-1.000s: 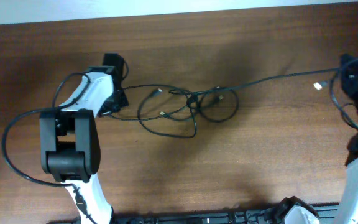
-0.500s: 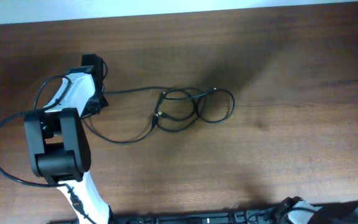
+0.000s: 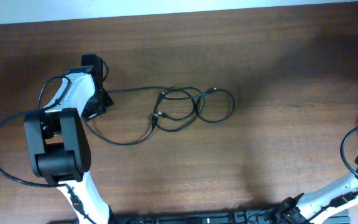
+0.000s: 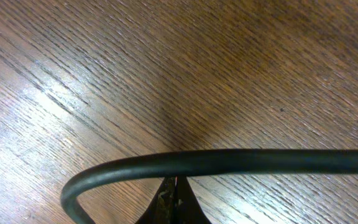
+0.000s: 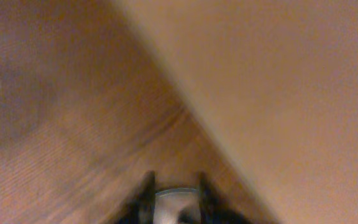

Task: Untangle cables

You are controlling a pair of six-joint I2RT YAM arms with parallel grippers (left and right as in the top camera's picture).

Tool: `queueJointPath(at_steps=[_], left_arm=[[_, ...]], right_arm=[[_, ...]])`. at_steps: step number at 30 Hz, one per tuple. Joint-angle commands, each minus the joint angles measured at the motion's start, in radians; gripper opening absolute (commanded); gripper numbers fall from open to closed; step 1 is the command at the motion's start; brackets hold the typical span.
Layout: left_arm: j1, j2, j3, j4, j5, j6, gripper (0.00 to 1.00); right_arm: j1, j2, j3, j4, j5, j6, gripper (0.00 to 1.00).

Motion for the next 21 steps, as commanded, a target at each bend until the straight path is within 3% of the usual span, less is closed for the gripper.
queueJointPath(at_steps=[1,3,4,6,8,10,11,12,14,15,17,19,21], left_arm=[[0.001,0.011,-0.003,0.000,0.012,-0.009,0.03],[0.001,0.011,-0.003,0.000,0.012,-0.009,0.21],[0.001,0.011,-0.003,0.000,0.014,-0.009,0.23],[0.001,0.011,-0.003,0.000,0.019,-0.009,0.24],[0.001,0.011,-0.003,0.000,0.019,-0.009,0.24],[0.001,0.011,-0.003,0.000,0.019,-0.009,0.25],[0.001,0.011,-0.003,0.000,0.019,-0.009,0.25],[0.001,0.011,-0.003,0.000,0.019,-0.009,0.25],[0.001,0.011,-0.003,0.011,0.019,-0.009,0.29],[0.001,0.011,-0.003,0.011,0.019,-0.009,0.31],[0.001,0.011,-0.003,0.011,0.019,-0.009,0.43],[0.001,0.011,-0.003,0.011,0.019,-0.009,0.52],[0.001,0.011,-0.003,0.012,0.019,-0.009,0.56]], right_arm=[[0.013,-0.022,0.004,-0.055,-0.008,0.185,0.88],[0.025,-0.092,0.004,-0.111,-0.161,0.200,0.99],[0.025,-0.134,0.004,-0.212,-0.121,0.605,0.99],[-0.002,-0.142,0.004,-0.388,-0.294,0.958,0.99],[-0.008,-0.148,0.004,-0.509,-0.377,0.958,0.99],[-0.009,-0.149,0.004,-0.556,-0.282,0.957,0.99],[-0.010,-0.149,0.004,-0.585,-0.314,0.957,0.99],[-0.010,-0.148,0.004,-0.625,-0.469,0.953,0.99],[-0.006,-0.145,0.004,-0.628,-0.735,0.800,0.99],[0.000,-0.145,0.004,-0.636,-0.817,0.610,0.99],[0.009,-0.150,0.004,-0.583,-1.020,0.496,0.99],[0.020,-0.193,0.004,-0.511,-1.014,0.259,0.99],[0.039,-0.271,0.004,-0.479,-1.006,0.282,0.99]])
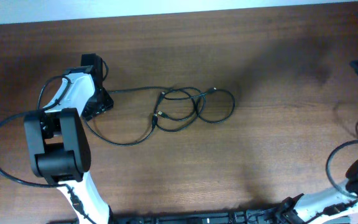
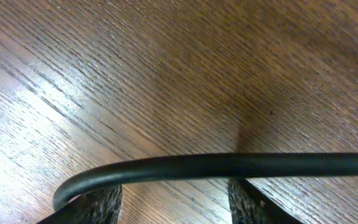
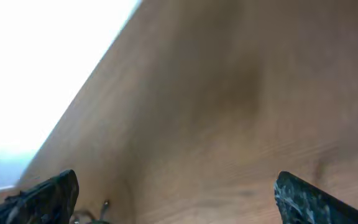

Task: Untangle cables

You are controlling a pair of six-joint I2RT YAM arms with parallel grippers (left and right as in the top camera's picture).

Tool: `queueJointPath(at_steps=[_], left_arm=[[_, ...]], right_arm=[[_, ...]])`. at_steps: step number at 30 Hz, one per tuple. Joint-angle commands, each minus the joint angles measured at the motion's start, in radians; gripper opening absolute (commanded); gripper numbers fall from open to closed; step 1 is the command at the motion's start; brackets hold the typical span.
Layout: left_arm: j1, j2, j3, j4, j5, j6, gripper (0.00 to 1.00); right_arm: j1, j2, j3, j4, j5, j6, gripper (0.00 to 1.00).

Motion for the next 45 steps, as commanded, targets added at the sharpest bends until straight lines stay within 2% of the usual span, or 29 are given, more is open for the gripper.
queueJointPath(at_steps=[1,2,3,4,7,8,10,12,15,17,19,20,22,23,25,26,27,31,33,34,35,36,37,38,39,40,41,43,45], left_arm=[[0.001,0.011,-0.003,0.003,0.008,-0.006,0.58],[0.001,0.011,-0.003,0.003,0.008,-0.006,0.63],[0.001,0.011,-0.003,0.003,0.008,-0.006,0.74],[0.001,0.011,-0.003,0.006,0.008,-0.006,0.76],[0.000,0.011,-0.003,0.012,0.042,-0.006,0.78],[-0.001,0.011,-0.003,0.010,0.119,-0.005,0.72],[-0.001,0.011,-0.003,0.010,0.206,-0.002,0.70],[-0.015,0.011,-0.003,0.039,0.212,-0.002,0.75],[-0.043,0.011,-0.003,0.079,0.212,-0.002,0.80],[-0.075,0.011,-0.003,0.079,0.212,-0.002,0.87],[-0.101,0.011,-0.003,0.080,0.212,-0.002,0.88],[-0.121,0.011,-0.003,0.100,0.209,-0.002,0.94],[-0.138,0.011,-0.003,0.108,0.209,-0.002,0.96],[-0.140,0.011,-0.003,0.109,0.209,-0.002,0.97],[-0.142,0.011,-0.003,0.121,0.209,-0.002,0.98],[-0.143,0.011,-0.003,0.124,0.209,-0.002,0.98],[-0.143,0.011,-0.003,0.131,0.209,-0.002,1.00],[-0.143,0.024,-0.003,0.156,0.209,-0.002,0.99],[-0.143,0.060,-0.003,0.164,0.210,-0.002,0.99],[-0.143,0.085,-0.003,0.158,0.210,-0.002,0.99],[-0.143,0.091,-0.003,0.153,0.210,-0.002,0.99],[-0.143,0.091,-0.003,0.152,0.210,-0.002,0.99],[-0.143,0.091,-0.003,0.152,0.210,-0.002,0.99],[-0.143,0.091,-0.003,0.145,0.210,-0.002,0.99],[-0.143,0.091,-0.003,0.142,0.210,-0.002,0.99],[-0.143,0.091,-0.003,0.142,0.210,-0.002,0.99],[-0.143,0.091,-0.003,0.142,0.210,-0.002,0.99],[-0.143,0.091,-0.003,0.143,0.210,-0.002,0.99],[-0.144,0.091,-0.003,0.142,0.210,-0.002,0.99]], right_arm=[[0.052,-0.140,0.003,-0.024,-0.074,-0.063,0.99],[0.092,-0.177,0.003,-0.050,-0.066,-0.064,0.99],[0.170,-0.232,0.003,-0.087,-0.054,-0.064,0.99],[0.243,-0.270,0.003,-0.116,-0.055,-0.063,0.99],[0.436,-0.320,0.002,-0.195,-0.046,0.003,0.99],[0.475,-0.320,0.002,-0.277,0.016,0.000,0.99],[0.542,-0.320,-0.014,-0.361,0.095,-0.001,0.99],[0.661,-0.315,-0.076,-0.330,0.136,0.000,0.99],[0.878,-0.254,-0.208,-0.130,0.136,-0.010,0.99],[1.004,-0.191,-0.263,0.029,0.237,-0.292,0.99],[1.084,-0.131,-0.269,0.162,0.262,-0.331,0.99],[1.134,-0.080,-0.269,0.195,0.285,-0.385,0.99],[1.188,-0.011,-0.269,0.223,0.496,-0.404,0.99],[1.202,0.011,-0.269,0.247,0.531,-0.405,0.99],[1.226,0.074,-0.269,0.353,0.539,-0.404,0.99],[1.226,0.089,-0.269,0.387,0.539,-0.404,0.97],[1.223,0.096,-0.269,0.430,0.584,-0.404,0.91],[1.223,0.122,-0.269,0.482,0.650,-0.404,0.91],[1.225,0.172,-0.269,0.482,0.646,-0.401,0.81],[1.225,0.182,-0.269,0.484,0.647,-0.401,0.74],[1.224,0.182,-0.269,0.495,0.647,-0.401,0.58],[1.224,0.181,-0.267,0.526,0.647,-0.360,0.34],[1.223,0.175,-0.250,0.531,0.647,-0.301,0.19],[1.223,0.157,-0.223,0.530,0.645,-0.240,0.19],[1.223,0.094,-0.162,0.472,0.605,-0.189,0.24],[1.223,0.052,-0.130,0.406,0.588,-0.190,0.23],[1.223,-0.017,-0.090,0.296,0.586,-0.190,0.04],[1.223,-0.146,-0.080,0.190,0.586,-0.190,0.04],[1.215,-0.270,-0.077,0.187,0.587,-0.177,0.04]])
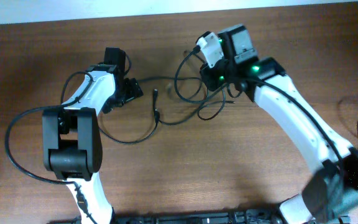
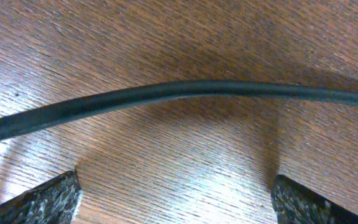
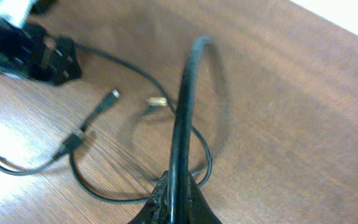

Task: Untangle cables

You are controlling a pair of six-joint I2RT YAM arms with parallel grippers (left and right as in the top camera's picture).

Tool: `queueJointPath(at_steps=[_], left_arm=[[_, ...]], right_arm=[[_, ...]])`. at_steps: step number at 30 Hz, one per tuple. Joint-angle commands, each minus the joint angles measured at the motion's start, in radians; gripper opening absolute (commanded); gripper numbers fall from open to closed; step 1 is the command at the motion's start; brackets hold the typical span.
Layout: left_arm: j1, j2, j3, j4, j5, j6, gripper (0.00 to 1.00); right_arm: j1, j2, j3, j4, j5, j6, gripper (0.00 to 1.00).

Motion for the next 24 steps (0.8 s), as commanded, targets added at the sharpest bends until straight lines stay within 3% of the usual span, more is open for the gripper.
queueJointPath(at_steps=[1,3,4,7,11,17,20,22,23,24], left_arm=[[0.002,0.067,-0.025,-0.004,0.030,-0.002,0.99],[0.002,0.067,-0.025,-0.003,0.030,-0.002,0.99],[0.002,0.067,-0.025,-0.004,0.030,-0.002,0.99],[0.002,0.067,-0.025,-0.004,0.030,-0.002,0.99],[0.002,0.067,-0.025,-0.004,0.030,-0.002,0.99],[0.002,0.067,-0.025,-0.004,0.030,-0.002,0.99],[0.002,0.067,-0.025,-0.004,0.030,-0.002,0.99],[0.002,0.067,-0.025,-0.004,0.030,-0.002,0.99],[0.002,0.067,-0.025,-0.004,0.030,-0.002,0.99],[0.002,0.067,-0.025,-0.004,0.030,-0.002,0.99]], right_arm=[[-0.023,-0.174,0.026,0.031,-0.007,0.047,0.04],[-0.092,-0.296,0.026,0.091,0.004,0.068,0.04],[-0.186,-0.357,0.026,0.146,0.148,0.067,0.04],[-0.437,-0.307,0.026,0.207,0.328,0.007,0.04],[-0.793,-0.079,0.026,0.472,0.327,0.007,0.04],[-1.015,0.355,0.026,0.898,0.300,0.007,0.04],[-1.043,0.534,0.026,0.917,0.281,0.008,0.06],[-1.023,0.537,0.026,0.900,0.274,0.008,0.73],[-1.002,0.492,0.026,0.871,0.274,0.008,0.99],[-0.984,0.433,0.026,0.819,0.274,0.008,0.99]])
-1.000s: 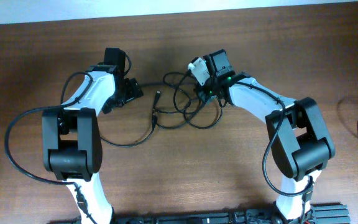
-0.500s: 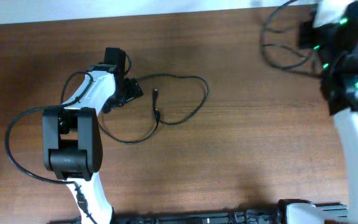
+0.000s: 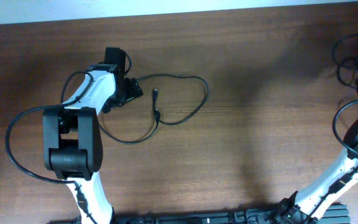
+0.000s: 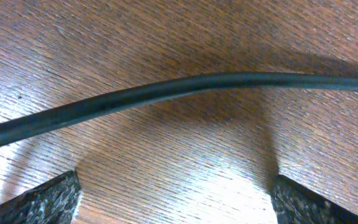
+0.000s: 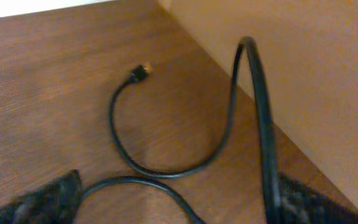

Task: Untangle cables

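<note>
One black cable [image 3: 194, 81] lies alone left of centre on the wooden table [image 3: 260, 137], looping from my left gripper [image 3: 135, 91] out to the right and back, with a plug [image 3: 155, 94] inside the loop. In the left wrist view this cable [image 4: 179, 84] crosses the wood ahead of the open left gripper [image 4: 176, 202], untouched. A second black cable [image 3: 347, 50] lies coiled at the far right back corner. In the right wrist view its loops [image 5: 123, 143] and plug [image 5: 139, 71] lie on the wood by the open right gripper [image 5: 173, 199].
The table's right edge [image 5: 229, 74] runs diagonally close beside the second cable, one loop [image 5: 257, 106] standing up against it. The arms' own black supply cables [image 3: 17, 149] curve over the table at the left and far right.
The right gripper was shut on a raised cable loop above the tangle at mid-table. It is now open at the far right back corner with that cable lying there. The left gripper stayed put.
First both cables lay tangled mid-table, the left gripper shut on a cable at the left, the right arm away. Then the left gripper was open. Later the right gripper held a loop over the tangle. Now the two cables lie apart.
</note>
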You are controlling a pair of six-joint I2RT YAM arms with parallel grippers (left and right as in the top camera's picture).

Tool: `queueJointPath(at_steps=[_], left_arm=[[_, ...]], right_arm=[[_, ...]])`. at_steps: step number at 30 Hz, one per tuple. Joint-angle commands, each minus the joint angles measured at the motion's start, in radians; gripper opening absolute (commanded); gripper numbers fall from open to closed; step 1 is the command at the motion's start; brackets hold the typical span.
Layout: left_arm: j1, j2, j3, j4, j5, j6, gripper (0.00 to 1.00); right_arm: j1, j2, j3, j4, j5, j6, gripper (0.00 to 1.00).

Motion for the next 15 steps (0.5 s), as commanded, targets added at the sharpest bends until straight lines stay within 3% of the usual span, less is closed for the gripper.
queueJointPath(at_steps=[1,4,6,8,10,12,15], left_arm=[[0.003,0.061,-0.032,0.000,0.039,-0.002,0.99],[0.003,0.061,-0.032,0.000,0.039,-0.002,0.99],[0.003,0.061,-0.032,0.000,0.039,-0.003,0.99],[0.003,0.061,-0.032,0.000,0.039,-0.003,0.99],[0.003,0.061,-0.032,0.023,0.039,-0.006,0.99],[0.003,0.057,-0.026,0.066,0.047,0.005,0.99],[0.051,-0.090,0.043,-0.034,0.049,0.036,0.99]], right_arm=[[0.051,-0.178,0.006,-0.117,-0.012,0.006,0.99],[0.060,-0.451,0.006,-0.324,-0.009,0.142,0.99],[0.081,-0.700,0.006,-0.550,-0.015,0.266,0.99],[0.123,-0.885,0.006,-0.786,-0.095,0.275,0.99],[0.167,-0.960,0.006,-0.923,-0.211,0.311,0.99],[0.236,-0.960,0.005,-1.092,-0.452,0.354,0.99],[0.441,-0.871,0.002,-1.301,-0.522,0.354,0.99]])
